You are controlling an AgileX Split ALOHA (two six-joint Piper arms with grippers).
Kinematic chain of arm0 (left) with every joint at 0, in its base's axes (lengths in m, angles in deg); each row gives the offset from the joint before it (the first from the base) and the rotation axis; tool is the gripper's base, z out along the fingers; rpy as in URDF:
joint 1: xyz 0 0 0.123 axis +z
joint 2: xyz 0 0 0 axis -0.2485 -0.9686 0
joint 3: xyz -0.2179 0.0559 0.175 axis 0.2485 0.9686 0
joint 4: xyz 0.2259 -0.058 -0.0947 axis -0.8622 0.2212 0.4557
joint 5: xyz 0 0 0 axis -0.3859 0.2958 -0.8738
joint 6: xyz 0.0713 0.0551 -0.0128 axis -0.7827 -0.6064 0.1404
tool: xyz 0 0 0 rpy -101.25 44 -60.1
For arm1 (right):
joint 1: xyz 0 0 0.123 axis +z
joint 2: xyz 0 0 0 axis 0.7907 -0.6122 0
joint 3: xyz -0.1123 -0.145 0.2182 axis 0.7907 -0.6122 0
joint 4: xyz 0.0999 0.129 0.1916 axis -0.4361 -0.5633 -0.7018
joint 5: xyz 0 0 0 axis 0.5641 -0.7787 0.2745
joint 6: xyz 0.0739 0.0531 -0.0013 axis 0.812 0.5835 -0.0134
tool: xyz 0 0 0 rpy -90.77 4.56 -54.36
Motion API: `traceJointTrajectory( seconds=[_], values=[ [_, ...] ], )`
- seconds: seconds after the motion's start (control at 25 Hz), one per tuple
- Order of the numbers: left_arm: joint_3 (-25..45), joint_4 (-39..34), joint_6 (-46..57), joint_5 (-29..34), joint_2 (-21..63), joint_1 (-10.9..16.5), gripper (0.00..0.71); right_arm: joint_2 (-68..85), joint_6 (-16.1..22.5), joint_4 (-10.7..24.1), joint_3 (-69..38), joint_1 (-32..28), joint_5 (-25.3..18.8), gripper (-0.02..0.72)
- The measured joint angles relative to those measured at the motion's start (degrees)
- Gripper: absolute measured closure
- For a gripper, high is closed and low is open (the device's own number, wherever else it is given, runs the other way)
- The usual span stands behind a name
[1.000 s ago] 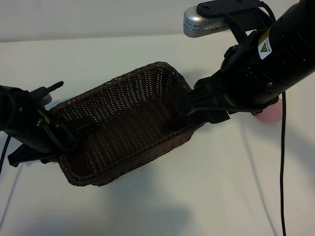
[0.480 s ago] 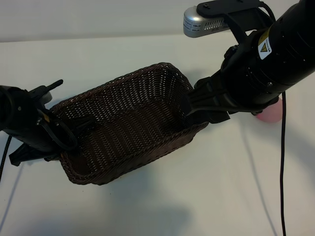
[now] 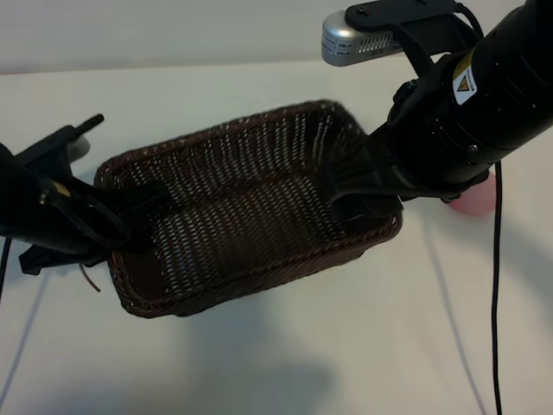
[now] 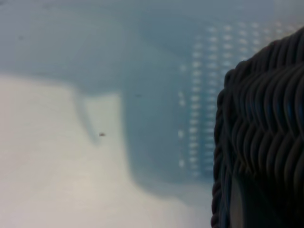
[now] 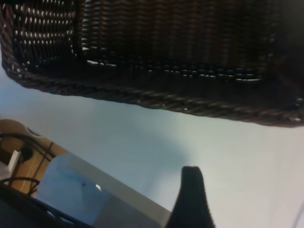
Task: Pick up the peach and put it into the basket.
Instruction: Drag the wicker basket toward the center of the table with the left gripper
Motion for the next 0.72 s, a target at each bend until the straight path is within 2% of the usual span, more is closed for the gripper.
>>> traceJointTrajectory(
  seconds=[0.24,0.4,0.72],
  values=[
    [-2.16,6.77,-11.39,3.54,1.59,4.61,0.595,0.0,0.0,-0.05,0.0,0.0,0.0,0.151],
    [-7.13,7.05,-16.47,8.0,1.05,7.45,0.595,0.0,0.0,-0.05,0.0,0.0,0.0,0.151],
    [-19.57,6.21,-23.66,17.22,-8.74,8.37,0.597,0.0,0.0,-0.12,0.0,0.0,0.0,0.151]
  ],
)
